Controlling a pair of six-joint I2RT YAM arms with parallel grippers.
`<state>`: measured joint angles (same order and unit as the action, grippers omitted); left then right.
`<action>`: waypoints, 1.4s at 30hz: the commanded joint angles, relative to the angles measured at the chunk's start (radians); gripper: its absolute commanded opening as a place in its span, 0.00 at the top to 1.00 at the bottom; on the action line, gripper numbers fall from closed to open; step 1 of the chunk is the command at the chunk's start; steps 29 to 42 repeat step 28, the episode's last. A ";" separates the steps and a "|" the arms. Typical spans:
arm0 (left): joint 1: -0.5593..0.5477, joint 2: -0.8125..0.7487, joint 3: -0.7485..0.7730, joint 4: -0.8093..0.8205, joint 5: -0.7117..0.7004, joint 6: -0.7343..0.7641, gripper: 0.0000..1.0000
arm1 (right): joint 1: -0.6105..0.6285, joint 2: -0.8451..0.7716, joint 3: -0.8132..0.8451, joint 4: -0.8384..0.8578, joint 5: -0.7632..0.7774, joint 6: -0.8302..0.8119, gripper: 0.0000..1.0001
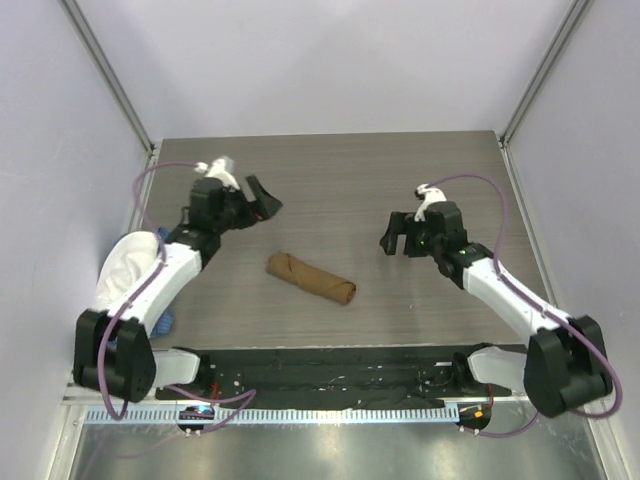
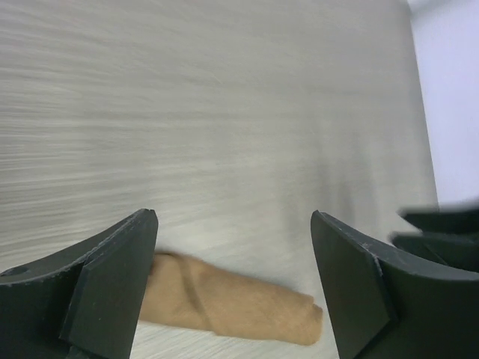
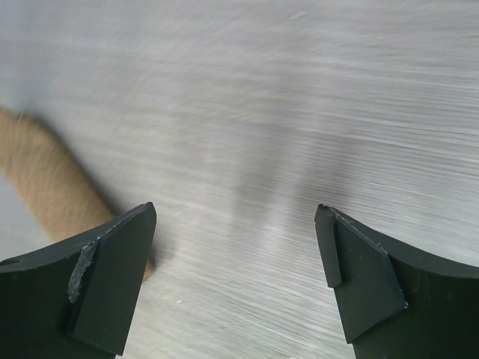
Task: Fold the napkin, place the utensils inside, and roll it up
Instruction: Roll the napkin with the utensil
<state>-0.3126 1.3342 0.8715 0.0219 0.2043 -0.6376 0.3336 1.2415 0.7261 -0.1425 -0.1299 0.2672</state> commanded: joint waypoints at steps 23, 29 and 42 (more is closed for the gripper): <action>0.280 -0.461 0.043 -0.597 -0.092 0.339 0.00 | -0.050 -0.390 -0.117 -0.002 0.331 -0.045 0.01; 0.280 -0.449 0.040 -0.585 -0.071 0.349 0.00 | -0.050 -0.389 -0.128 -0.003 0.328 -0.043 0.01; 0.280 -0.449 0.040 -0.585 -0.071 0.349 0.00 | -0.050 -0.389 -0.128 -0.003 0.328 -0.043 0.01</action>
